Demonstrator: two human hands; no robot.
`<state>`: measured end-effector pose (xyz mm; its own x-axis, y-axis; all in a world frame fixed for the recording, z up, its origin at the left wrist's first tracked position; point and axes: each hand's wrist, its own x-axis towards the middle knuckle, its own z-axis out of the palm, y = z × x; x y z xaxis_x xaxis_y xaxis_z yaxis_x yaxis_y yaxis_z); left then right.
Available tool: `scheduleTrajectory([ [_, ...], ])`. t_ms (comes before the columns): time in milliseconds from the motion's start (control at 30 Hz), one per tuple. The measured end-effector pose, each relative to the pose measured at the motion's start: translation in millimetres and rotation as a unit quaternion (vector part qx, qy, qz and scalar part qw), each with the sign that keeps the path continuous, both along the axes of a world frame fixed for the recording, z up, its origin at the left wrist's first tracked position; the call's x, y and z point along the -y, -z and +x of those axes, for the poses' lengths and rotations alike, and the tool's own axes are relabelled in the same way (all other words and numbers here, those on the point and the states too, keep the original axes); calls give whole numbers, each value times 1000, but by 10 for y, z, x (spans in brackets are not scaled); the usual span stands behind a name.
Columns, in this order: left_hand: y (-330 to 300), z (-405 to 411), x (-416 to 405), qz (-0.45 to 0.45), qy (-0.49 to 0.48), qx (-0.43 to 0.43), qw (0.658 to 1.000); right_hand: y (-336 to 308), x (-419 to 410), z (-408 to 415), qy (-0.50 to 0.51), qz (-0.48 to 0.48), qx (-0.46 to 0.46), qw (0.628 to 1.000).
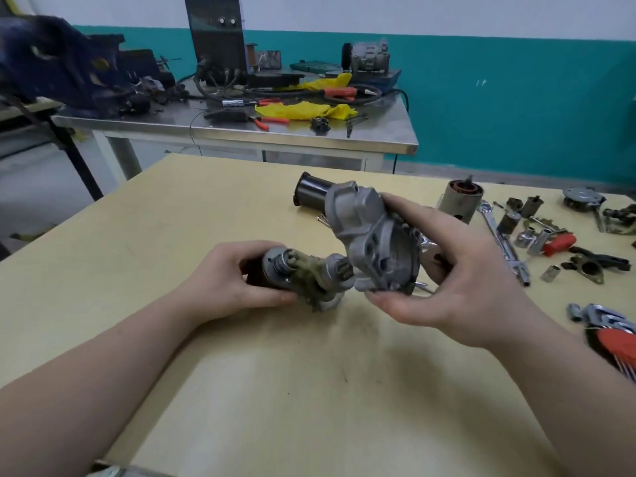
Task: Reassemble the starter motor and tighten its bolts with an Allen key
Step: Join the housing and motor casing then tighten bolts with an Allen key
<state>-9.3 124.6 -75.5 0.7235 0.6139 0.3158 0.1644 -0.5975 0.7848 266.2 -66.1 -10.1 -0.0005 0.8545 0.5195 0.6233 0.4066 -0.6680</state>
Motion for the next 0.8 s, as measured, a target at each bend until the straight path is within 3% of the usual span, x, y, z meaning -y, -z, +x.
scheduleTrajectory([
  [100, -14, -31, -4, -77, 44, 12, 996, 36, -3, 17, 10, -13, 15, 1000],
  [233, -9, -1, -9, -148, 104, -40, 983, 88, -22, -51, 9, -58, 25, 998],
  [567, -59, 26, 168, -188, 95, -32, 977, 128, -66, -148, 34, -155, -5, 987],
  [667, -43, 96, 362, -217, 32, 30, 975, 211, -65, -281, 30, -164, 19, 986],
  [733, -37, 163, 424, -168, -8, 18, 986, 264, -72, -378, 36, -161, 13, 986],
  [800, -40, 225, 422, -182, -42, 13, 982, 318, -77, -421, 49, -149, -7, 988],
])
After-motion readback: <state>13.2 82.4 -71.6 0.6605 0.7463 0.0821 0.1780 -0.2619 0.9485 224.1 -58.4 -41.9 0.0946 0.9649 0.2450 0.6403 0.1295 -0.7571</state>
